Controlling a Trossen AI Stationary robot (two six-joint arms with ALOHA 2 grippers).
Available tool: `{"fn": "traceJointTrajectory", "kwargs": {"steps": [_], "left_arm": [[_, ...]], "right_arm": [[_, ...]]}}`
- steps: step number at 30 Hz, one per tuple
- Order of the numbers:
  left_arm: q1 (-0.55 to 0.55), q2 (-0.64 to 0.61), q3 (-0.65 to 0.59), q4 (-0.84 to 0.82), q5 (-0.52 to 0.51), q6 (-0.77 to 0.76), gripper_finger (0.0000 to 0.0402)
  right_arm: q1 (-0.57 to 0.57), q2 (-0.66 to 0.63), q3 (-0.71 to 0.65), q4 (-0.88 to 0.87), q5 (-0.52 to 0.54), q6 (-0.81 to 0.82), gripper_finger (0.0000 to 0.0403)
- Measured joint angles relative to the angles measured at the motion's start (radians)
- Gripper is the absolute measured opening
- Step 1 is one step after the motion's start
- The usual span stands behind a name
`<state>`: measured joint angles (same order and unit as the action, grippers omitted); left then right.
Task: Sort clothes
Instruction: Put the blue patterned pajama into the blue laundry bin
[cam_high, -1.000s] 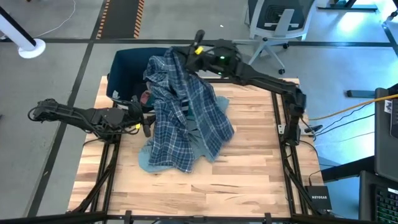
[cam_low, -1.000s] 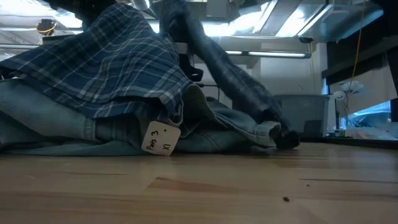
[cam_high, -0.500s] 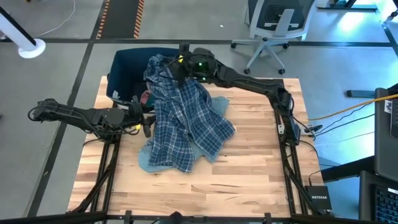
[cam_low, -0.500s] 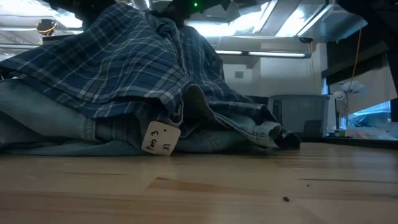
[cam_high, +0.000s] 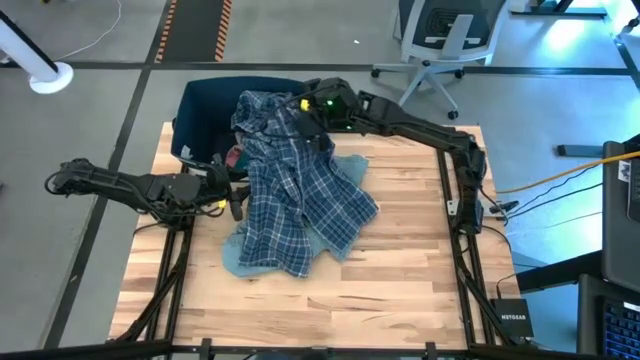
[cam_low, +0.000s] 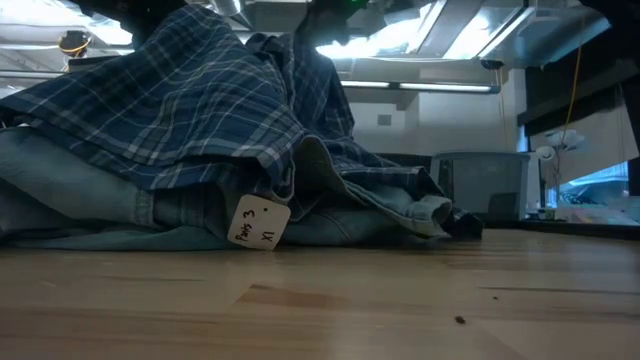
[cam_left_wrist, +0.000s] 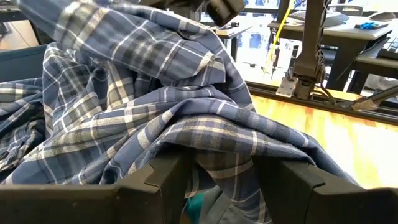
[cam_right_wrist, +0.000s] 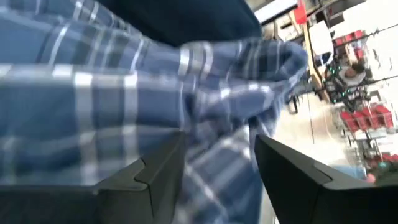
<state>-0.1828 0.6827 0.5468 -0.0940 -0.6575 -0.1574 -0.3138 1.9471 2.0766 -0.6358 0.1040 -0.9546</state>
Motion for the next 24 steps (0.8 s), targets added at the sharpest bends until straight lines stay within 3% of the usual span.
{"fn": "traceJointTrajectory", "kwargs": {"steps": [8,16,21,24], "left_arm": [[0.0,0.0,0.0,0.0,0.0,-0.003,0.0169],[0.0,0.0,0.001,-0.002,0.0,-0.015,0.0169],[-0.001,0.001,0.001,-0.007,0.001,-0.024,0.0169],[-0.001,0.001,0.002,-0.02,0.003,-0.027,0.0169]], "right_arm": [[0.0,-0.101,0.0,-0.247,0.071,0.012,0.0211],[0.008,-0.127,-0.016,-0.638,0.024,0.139,0.0211],[0.024,-0.146,-0.145,-0.686,0.036,0.159,0.0211],[0.027,-0.185,-0.267,-0.594,0.037,0.163,0.0211]]}}
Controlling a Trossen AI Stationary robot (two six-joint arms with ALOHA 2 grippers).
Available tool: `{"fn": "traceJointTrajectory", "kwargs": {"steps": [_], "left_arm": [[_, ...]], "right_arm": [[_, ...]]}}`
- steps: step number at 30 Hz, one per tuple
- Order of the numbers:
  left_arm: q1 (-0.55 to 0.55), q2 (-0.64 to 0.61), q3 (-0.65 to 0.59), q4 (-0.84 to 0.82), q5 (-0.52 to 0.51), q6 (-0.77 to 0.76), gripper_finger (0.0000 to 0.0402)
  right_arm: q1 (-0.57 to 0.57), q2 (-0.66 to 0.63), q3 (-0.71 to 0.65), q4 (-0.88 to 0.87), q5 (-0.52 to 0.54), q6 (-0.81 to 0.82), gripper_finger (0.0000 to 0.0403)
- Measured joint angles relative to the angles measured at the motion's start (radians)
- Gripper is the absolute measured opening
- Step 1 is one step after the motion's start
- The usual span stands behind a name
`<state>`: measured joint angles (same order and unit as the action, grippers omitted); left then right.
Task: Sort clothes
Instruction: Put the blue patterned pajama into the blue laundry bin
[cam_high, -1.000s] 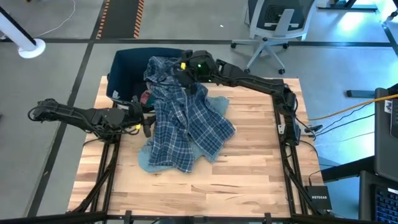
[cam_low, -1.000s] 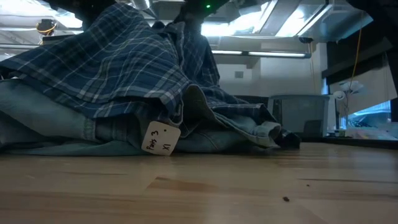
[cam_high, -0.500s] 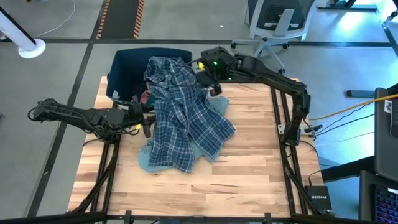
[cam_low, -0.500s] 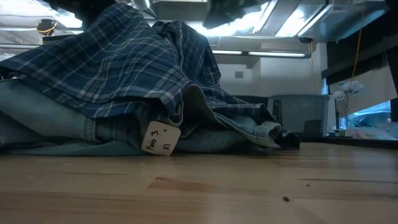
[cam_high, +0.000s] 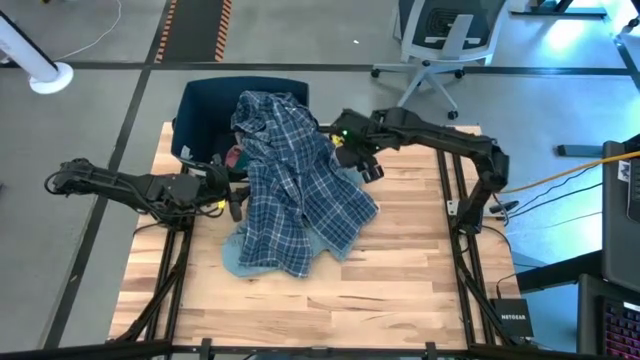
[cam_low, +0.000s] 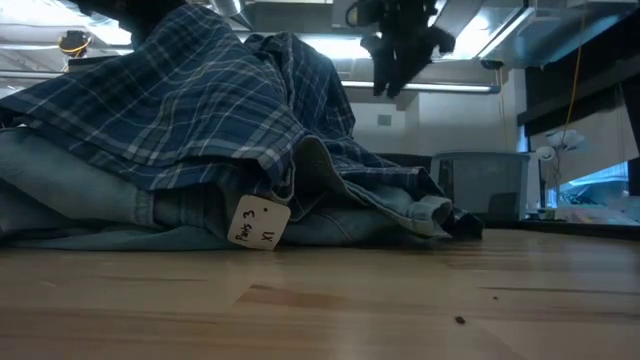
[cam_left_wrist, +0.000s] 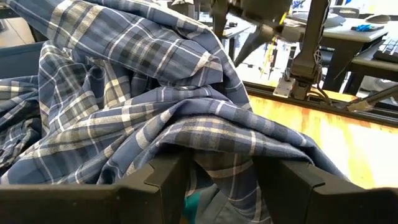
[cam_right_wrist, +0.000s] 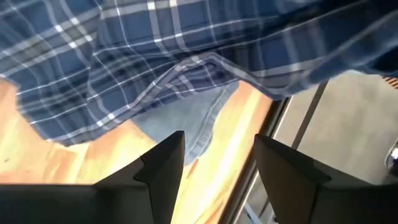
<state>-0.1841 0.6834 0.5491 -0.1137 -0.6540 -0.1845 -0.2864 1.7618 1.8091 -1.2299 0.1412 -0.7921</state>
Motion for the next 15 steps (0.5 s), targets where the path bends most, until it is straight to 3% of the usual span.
{"fn": "traceJointTrajectory", "kwargs": {"steps": [4,10,15], "left_arm": [[0.0,0.0,0.0,0.0,0.0,-0.001,0.0169],[0.0,0.0,0.0,0.0,0.0,-0.004,0.0169],[0.0,0.0,0.0,0.001,0.0,-0.006,0.0169]], "right_arm": [[0.01,-0.046,-0.205,0.207,0.025,-0.032,0.0211],[0.012,-0.078,-0.498,0.531,0.156,-0.084,0.0211],[0.025,-0.076,-0.703,0.829,0.123,-0.106,0.0211]]}}
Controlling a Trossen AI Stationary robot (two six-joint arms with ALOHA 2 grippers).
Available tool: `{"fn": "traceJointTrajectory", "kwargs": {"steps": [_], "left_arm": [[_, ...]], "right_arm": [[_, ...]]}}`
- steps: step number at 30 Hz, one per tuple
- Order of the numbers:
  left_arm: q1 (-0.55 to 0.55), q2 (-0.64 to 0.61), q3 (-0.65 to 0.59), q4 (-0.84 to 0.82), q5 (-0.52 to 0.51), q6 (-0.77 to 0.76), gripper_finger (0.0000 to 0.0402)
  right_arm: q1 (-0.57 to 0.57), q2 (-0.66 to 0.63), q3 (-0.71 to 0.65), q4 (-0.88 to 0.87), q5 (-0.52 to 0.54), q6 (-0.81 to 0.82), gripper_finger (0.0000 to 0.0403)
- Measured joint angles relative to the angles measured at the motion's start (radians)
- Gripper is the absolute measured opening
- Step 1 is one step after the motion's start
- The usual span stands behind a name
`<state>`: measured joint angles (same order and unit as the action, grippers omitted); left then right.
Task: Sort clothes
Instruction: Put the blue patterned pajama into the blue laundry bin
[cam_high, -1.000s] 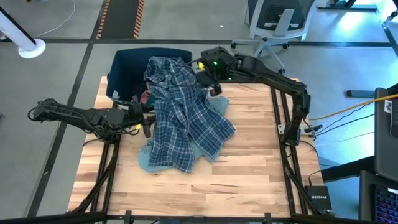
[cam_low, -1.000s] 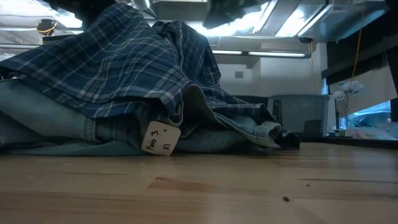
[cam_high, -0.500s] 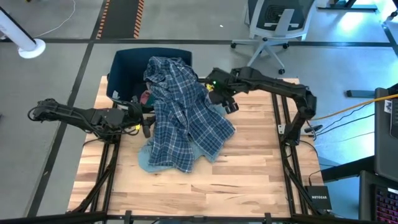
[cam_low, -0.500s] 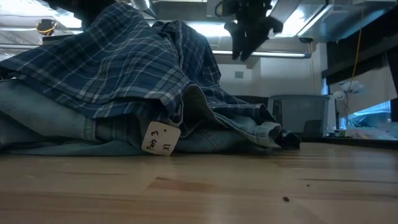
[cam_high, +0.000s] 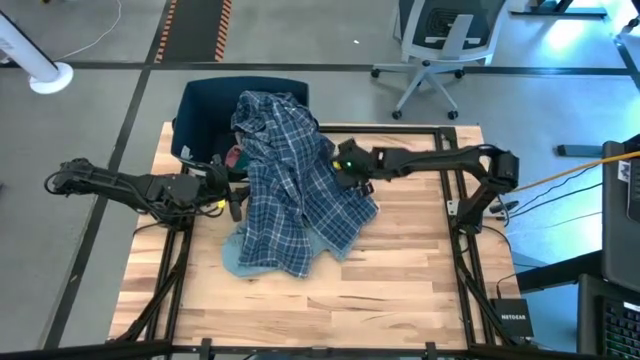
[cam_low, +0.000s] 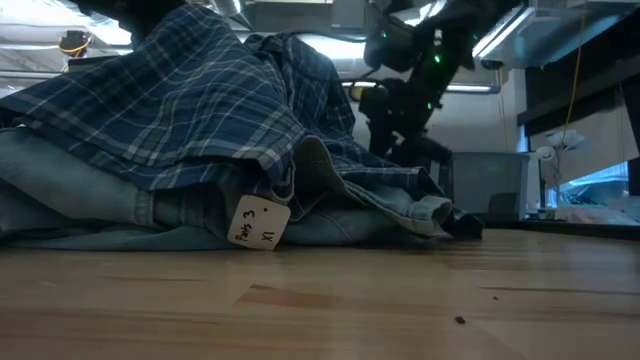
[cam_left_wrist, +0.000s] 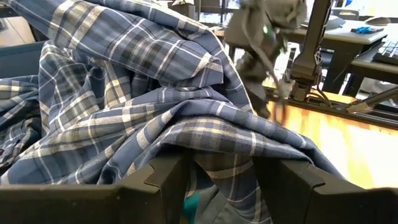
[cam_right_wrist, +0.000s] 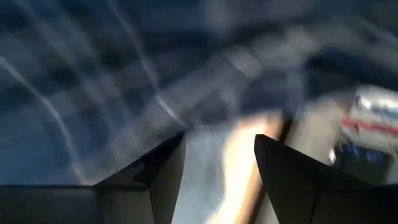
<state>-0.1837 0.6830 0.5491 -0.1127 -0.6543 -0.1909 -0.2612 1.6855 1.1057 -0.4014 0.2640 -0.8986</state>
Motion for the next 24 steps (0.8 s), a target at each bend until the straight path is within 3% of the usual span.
{"fn": "traceJointTrajectory", "kwargs": {"steps": [7,16,24], "left_arm": [[0.0,0.0,-0.002,0.01,0.0,0.011,0.0169],[0.0,0.0,-0.002,0.022,-0.001,0.011,0.0169],[0.0,0.001,-0.003,0.038,0.0,0.015,0.0169]], "right_arm": [[0.105,0.0,-0.144,0.32,-0.126,0.001,0.0211],[0.279,0.0,-0.146,0.5,-0.125,0.0,0.0211],[0.336,0.0,-0.146,0.597,-0.126,0.0,0.0211]]}}
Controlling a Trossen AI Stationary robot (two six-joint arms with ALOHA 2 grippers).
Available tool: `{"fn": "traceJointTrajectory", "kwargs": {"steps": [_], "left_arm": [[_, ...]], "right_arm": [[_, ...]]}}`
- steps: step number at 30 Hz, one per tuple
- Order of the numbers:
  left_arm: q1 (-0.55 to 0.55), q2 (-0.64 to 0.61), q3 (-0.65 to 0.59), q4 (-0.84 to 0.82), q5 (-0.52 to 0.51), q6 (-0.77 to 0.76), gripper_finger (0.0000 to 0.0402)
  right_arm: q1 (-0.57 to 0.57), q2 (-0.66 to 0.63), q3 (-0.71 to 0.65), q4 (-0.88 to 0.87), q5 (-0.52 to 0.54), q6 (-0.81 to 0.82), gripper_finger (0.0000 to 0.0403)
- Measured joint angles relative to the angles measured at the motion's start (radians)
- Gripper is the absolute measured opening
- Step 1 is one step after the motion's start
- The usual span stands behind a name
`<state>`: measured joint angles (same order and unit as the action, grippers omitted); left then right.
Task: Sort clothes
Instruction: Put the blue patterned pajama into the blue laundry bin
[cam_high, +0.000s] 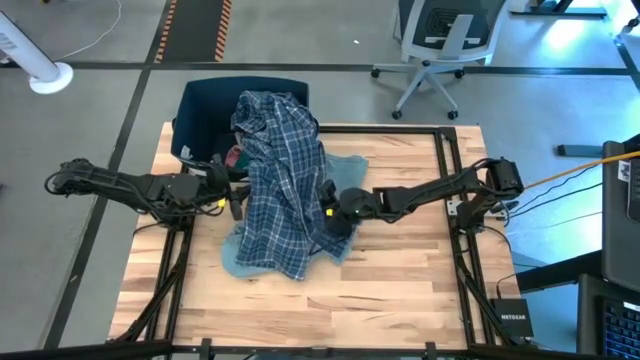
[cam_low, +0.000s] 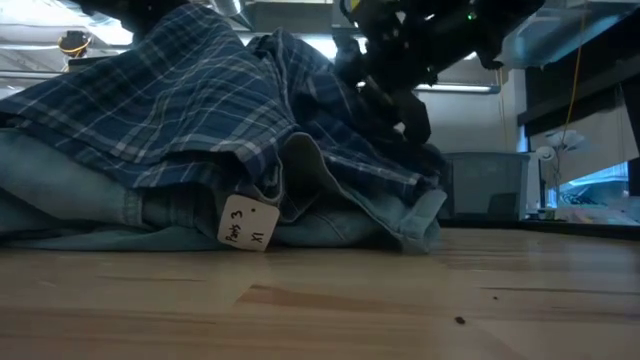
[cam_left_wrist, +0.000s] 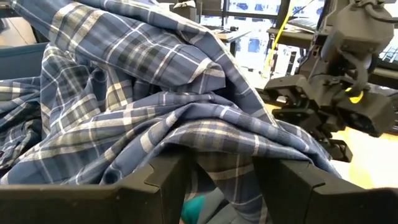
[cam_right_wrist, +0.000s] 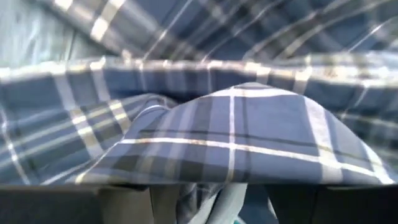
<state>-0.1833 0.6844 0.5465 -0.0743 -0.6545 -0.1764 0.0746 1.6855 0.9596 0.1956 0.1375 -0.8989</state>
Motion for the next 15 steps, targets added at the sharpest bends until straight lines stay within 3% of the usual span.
{"fn": "traceJointTrajectory", "kwargs": {"steps": [8,15], "left_arm": [[0.0,0.0,0.0,0.016,0.002,0.017,0.0169],[0.001,0.012,0.0,0.021,0.001,0.024,0.0169]], "right_arm": [[-0.003,0.063,0.024,0.163,-0.052,-0.011,0.0211],[-0.002,0.184,0.183,0.169,-0.055,-0.026,0.0211]]}}
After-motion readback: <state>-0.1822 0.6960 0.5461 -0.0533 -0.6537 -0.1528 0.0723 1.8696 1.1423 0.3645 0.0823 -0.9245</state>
